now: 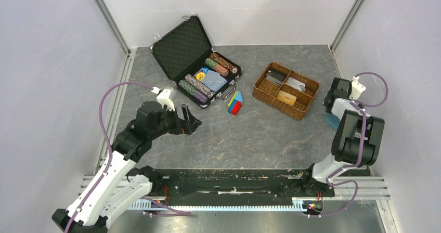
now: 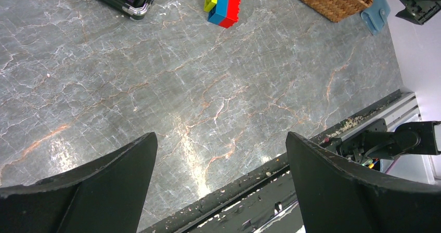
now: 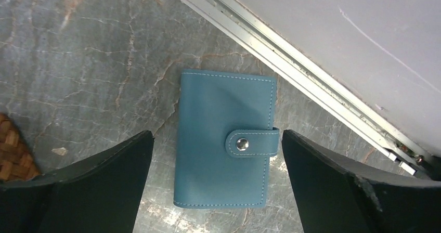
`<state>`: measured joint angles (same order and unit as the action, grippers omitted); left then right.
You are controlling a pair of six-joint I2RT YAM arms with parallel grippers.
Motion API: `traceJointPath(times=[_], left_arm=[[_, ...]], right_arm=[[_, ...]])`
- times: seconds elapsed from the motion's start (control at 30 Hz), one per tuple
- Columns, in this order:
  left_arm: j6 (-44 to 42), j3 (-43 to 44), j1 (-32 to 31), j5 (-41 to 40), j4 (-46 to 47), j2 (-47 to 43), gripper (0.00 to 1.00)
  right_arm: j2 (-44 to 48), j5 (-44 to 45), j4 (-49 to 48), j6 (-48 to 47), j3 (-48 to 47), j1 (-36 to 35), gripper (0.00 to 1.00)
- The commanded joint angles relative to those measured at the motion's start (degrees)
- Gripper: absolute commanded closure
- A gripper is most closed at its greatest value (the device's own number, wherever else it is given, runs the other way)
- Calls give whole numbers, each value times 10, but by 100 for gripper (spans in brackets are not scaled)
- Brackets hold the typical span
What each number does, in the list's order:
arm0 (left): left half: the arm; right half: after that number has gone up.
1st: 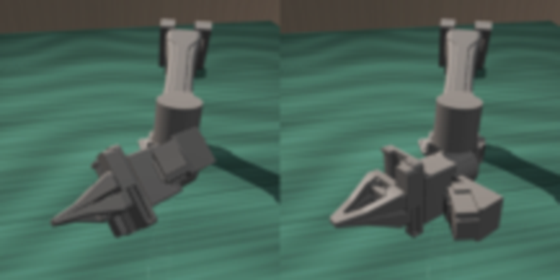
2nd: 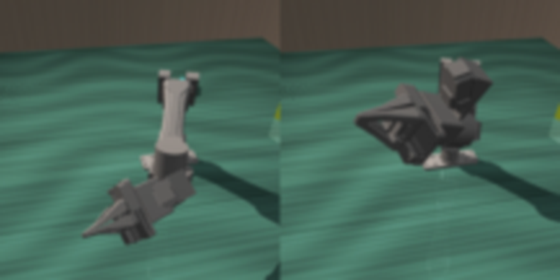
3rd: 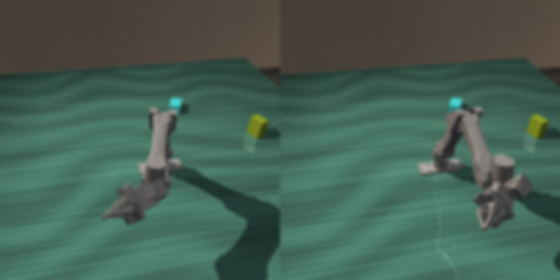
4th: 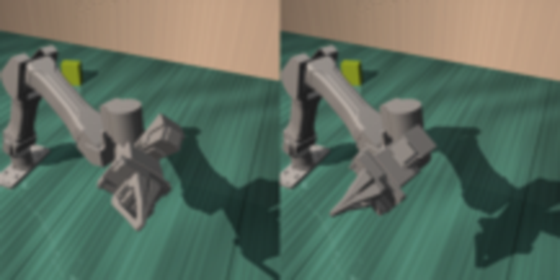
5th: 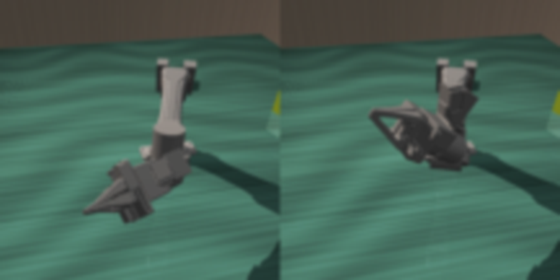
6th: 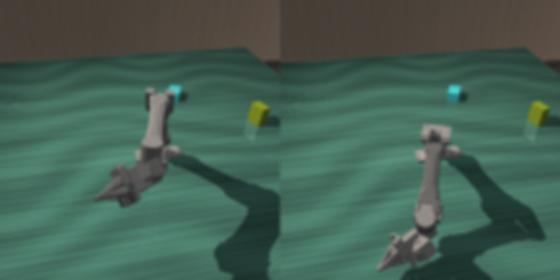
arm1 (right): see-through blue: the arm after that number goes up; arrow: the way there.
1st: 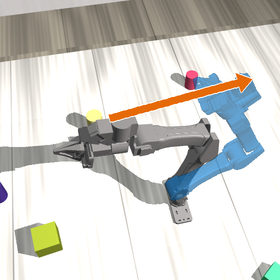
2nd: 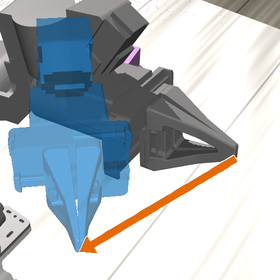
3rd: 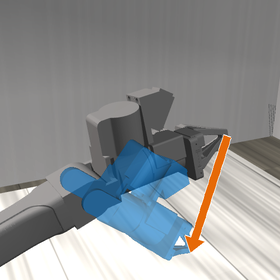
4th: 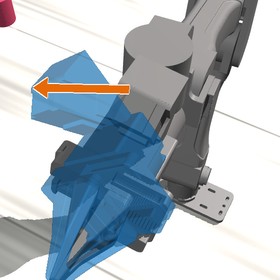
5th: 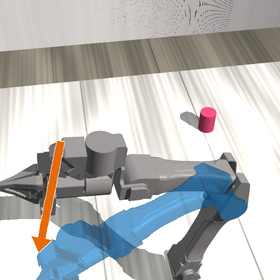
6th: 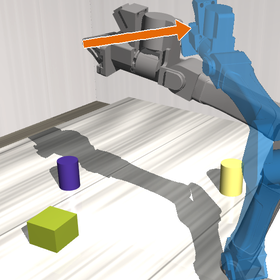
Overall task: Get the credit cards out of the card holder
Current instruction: Move the card holder to the center of the board.
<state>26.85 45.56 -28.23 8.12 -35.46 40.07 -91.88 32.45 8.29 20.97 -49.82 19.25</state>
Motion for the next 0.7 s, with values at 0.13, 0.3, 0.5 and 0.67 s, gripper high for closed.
traceJointPath(times=[0.13,0.3,0.5,0.67], left_arm=[[-1,1,3,14,17,-2,0],[0,1,3,14,17,-4,0],[-1,1,3,15,17,-7,0],[0,1,3,16,17,-9,0]], right_arm=[[-23,-21,30,40,-15,23,2],[-28,-53,40,66,-2,42,2],[-26,-86,40,75,14,56,2],[-18,-109,31,75,30,62,10]])
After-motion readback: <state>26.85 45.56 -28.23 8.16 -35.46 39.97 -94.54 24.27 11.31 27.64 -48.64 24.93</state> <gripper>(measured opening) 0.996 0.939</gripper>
